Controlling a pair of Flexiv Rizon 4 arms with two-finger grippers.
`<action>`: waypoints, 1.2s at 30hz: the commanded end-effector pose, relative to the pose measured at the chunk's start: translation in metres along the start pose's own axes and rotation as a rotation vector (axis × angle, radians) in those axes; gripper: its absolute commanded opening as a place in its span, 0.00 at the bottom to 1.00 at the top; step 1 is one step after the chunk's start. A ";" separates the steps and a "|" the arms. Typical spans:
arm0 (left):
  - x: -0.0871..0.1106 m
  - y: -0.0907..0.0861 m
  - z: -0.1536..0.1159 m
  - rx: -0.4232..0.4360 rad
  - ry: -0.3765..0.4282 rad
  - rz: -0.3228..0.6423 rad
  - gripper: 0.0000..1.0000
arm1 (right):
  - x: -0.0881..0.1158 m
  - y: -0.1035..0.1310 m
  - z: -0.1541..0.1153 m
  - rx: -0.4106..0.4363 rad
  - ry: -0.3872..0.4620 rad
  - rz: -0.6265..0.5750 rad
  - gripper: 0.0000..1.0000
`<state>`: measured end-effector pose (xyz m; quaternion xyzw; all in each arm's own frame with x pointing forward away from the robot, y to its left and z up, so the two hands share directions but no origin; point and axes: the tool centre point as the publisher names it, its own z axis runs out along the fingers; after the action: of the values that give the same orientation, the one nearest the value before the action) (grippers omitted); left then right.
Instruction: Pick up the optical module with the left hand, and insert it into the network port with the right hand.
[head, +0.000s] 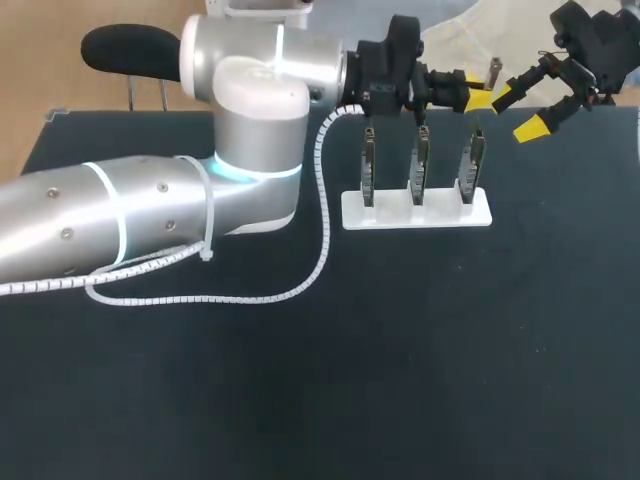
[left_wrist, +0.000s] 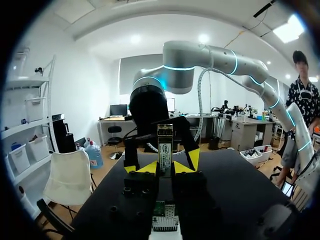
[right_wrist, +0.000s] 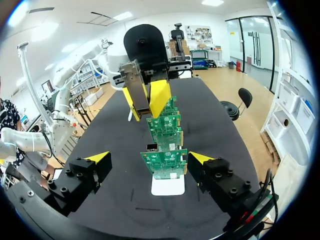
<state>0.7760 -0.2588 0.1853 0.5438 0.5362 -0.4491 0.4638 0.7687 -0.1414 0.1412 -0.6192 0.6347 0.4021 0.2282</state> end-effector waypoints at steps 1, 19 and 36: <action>0.003 -0.003 -0.002 -0.012 0.007 0.007 0.00 | 0.000 -0.002 0.000 -0.004 -0.001 0.000 1.00; 0.013 0.001 0.001 0.022 0.023 0.007 0.00 | 0.000 -0.002 0.000 -0.004 -0.001 0.000 1.00; 0.017 0.003 0.008 0.023 0.014 0.011 0.00 | 0.000 -0.002 0.000 -0.004 -0.001 0.000 1.00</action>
<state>0.7772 -0.2624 0.1683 0.5533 0.5316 -0.4485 0.4584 0.7687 -0.1414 0.1412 -0.6192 0.6347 0.4021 0.2282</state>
